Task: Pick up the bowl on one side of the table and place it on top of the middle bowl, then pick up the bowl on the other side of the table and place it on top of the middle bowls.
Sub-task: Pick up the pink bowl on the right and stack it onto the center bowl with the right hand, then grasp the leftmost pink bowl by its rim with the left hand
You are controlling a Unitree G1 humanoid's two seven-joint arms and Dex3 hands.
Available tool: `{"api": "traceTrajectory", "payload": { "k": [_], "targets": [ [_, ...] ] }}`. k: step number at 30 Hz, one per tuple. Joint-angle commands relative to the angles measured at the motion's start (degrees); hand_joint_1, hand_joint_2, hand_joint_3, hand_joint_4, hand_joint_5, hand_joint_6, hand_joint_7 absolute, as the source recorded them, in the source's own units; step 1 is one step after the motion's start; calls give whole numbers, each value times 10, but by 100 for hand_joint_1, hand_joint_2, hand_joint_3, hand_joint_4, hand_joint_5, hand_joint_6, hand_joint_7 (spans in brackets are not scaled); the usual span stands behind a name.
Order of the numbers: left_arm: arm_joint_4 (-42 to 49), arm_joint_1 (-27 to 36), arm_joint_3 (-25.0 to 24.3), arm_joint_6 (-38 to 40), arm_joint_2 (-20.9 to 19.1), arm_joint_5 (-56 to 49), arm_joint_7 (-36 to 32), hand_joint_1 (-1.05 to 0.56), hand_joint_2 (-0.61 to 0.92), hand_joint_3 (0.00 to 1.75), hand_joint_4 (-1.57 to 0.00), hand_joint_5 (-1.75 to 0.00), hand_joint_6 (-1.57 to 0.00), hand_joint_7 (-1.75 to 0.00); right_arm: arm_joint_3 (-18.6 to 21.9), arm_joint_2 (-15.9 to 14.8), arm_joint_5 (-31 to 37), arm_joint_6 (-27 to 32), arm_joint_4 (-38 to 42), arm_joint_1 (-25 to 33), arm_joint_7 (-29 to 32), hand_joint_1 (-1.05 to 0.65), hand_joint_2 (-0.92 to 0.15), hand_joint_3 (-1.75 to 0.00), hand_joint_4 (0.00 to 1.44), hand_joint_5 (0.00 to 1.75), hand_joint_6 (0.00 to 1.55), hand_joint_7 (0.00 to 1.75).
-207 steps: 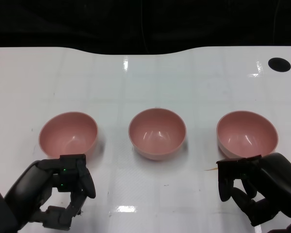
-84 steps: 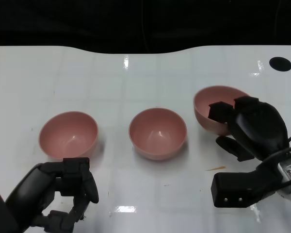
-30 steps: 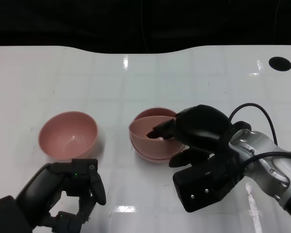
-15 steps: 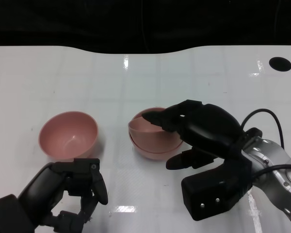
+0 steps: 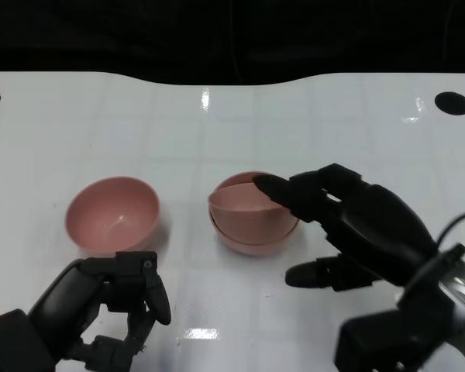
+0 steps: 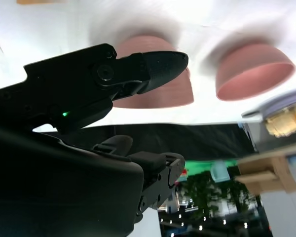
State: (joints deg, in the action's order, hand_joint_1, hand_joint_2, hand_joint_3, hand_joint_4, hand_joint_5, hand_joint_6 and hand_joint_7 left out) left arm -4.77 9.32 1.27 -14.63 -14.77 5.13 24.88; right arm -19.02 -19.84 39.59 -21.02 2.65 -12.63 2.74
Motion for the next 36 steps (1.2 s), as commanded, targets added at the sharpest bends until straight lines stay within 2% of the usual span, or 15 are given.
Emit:
{"api": "traceTrajectory", "payload": {
  "k": [1, 5, 9, 11, 15, 18, 19, 23, 24, 26, 28, 29, 31, 33, 36],
  "targets": [
    [15, -5, -7, -11, -4, 7, 1, -20, 36, 138, -88, -167, -84, -142, 32, -19, -16, -32, -20, 38, 37, -57, -92, -12, 12, 81, 32, 8],
    [28, -11, -8, -36, -8, -9, -5, -20, 38, 134, -86, -168, -83, -142, 60, -28, -54, -87, -24, 78, 56, -42, -92, -9, 28, 92, 52, 19],
    [28, -11, -10, -34, -6, -7, -7, -20, 39, 132, -86, -168, -82, -144, 76, -32, -67, -119, -20, 97, 61, -38, -92, -7, 31, 98, 57, 22],
    [22, -8, -12, -24, -3, 3, -7, -20, 45, 121, -85, -164, -82, -141, 89, -39, -74, -142, -20, 118, 68, -26, -92, -7, 45, 105, 70, 30],
    [19, -5, -15, -28, 0, 8, -7, -18, 48, 116, -83, -161, -81, -139, 103, -38, -86, -169, -13, 135, 72, -15, -90, -10, 60, 107, 81, 41],
    [21, -3, -19, -39, 1, 7, -9, -19, 52, 111, -80, -159, -79, -138, 109, -33, -84, -191, 6, 138, 83, -6, -53, -84, 77, 112, 87, 63],
    [22, -3, -21, -42, 2, 6, -9, -19, 53, 109, -79, -158, -78, -137, 109, -32, -82, -196, 11, 137, 86, -5, -44, -103, 81, 115, 89, 69],
    [9, 4, -27, -33, 6, 3, -19, -20, 54, 106, -79, -158, -78, -137, 109, -28, -79, -206, 33, 130, 94, -3, -37, -116, 84, 116, 89, 73],
    [-1, 8, -33, -31, 9, 3, -28, -19, 59, 92, -75, -139, -79, -111, 108, -24, -82, -202, 44, 127, 93, -2, -25, -146, 95, 150, 91, 115],
    [-11, 13, -40, -31, 11, 0, -40, -19, 64, 80, -70, -122, -80, -82, 108, -20, -87, -196, 55, 123, 90, -3, -16, -166, 101, 170, 87, 151],
    [-9, 10, -45, -47, 8, -14, -48, -19, 67, 73, -69, -118, -81, -72, 108, -17, -88, -189, 57, 123, 86, -4, -15, -169, 102, 173, 85, 161],
    [-9, 7, -50, -59, 4, -27, -56, -23, 77, 51, -58, -139, -79, -61, 108, -15, -91, -180, 55, 124, 80, -5, -15, -169, 102, 174, 82, 166],
    [-8, 1, -58, -78, 0, -49, -72, -27, 88, 26, -52, -141, -79, -48, 108, -14, -96, -170, 54, 124, 72, -6, -16, -169, 101, 174, 80, 169],
    [-13, -3, -67, -88, -5, -87, -96, -33, 91, 15, -50, -114, -75, -38, 107, -14, -97, -164, 55, 122, 66, -6, -15, -169, 101, 175, 77, 173],
    [-46, 1, -77, -67, -17, -137, -119, -39, 92, 9, -48, -98, -66, -28, 107, -14, -94, -142, 45, 123, 53, -7, -15, -168, 101, 175, 76, 174]
  ]
}}
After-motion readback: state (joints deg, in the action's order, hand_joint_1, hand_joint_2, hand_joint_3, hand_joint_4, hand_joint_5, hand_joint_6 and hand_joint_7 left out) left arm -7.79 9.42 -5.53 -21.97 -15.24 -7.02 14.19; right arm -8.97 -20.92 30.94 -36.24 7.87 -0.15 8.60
